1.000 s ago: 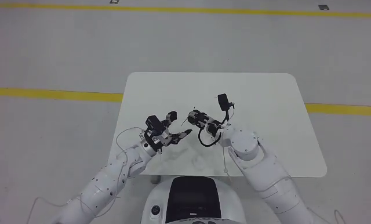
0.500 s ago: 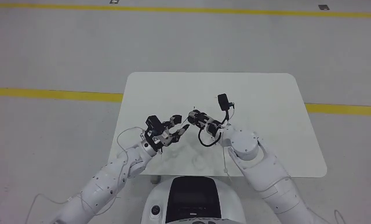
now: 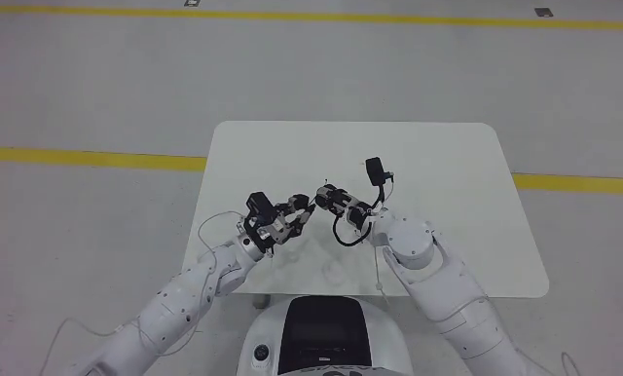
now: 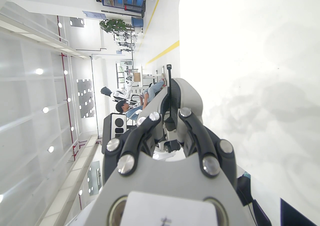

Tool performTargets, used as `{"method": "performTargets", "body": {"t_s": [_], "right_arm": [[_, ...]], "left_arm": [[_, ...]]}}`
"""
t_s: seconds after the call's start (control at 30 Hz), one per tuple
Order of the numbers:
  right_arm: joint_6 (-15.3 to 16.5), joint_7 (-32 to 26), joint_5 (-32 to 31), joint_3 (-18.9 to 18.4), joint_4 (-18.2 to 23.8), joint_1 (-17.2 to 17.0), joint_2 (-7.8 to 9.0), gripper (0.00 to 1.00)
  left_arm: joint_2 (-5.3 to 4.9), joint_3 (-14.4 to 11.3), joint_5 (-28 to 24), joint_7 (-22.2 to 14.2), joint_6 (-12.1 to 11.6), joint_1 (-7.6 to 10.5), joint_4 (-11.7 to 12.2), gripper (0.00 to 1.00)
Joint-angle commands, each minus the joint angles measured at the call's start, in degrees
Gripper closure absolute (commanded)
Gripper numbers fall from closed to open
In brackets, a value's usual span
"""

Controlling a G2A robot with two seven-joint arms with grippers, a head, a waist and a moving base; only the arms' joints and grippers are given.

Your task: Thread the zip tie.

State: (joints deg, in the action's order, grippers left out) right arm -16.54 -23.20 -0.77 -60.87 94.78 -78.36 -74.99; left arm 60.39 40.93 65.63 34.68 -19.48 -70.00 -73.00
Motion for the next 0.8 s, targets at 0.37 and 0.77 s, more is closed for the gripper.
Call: {"method": "performTargets", "body": {"t_s": [0.37,0.77], "right_arm": [[0.0,0.0,0.0,0.0,0.0,0.0,0.0,1.0],[0.0,0.0,0.0,0.0,0.0,0.0,0.0,1.0]], "left_arm": [[-0.14,-2.18,-1.02,0.42,0.0,1.73,1.24,0.83],[-0.48,-3.43,-1.71,1.18,0.0,2.57,1.55,1.0]]}}
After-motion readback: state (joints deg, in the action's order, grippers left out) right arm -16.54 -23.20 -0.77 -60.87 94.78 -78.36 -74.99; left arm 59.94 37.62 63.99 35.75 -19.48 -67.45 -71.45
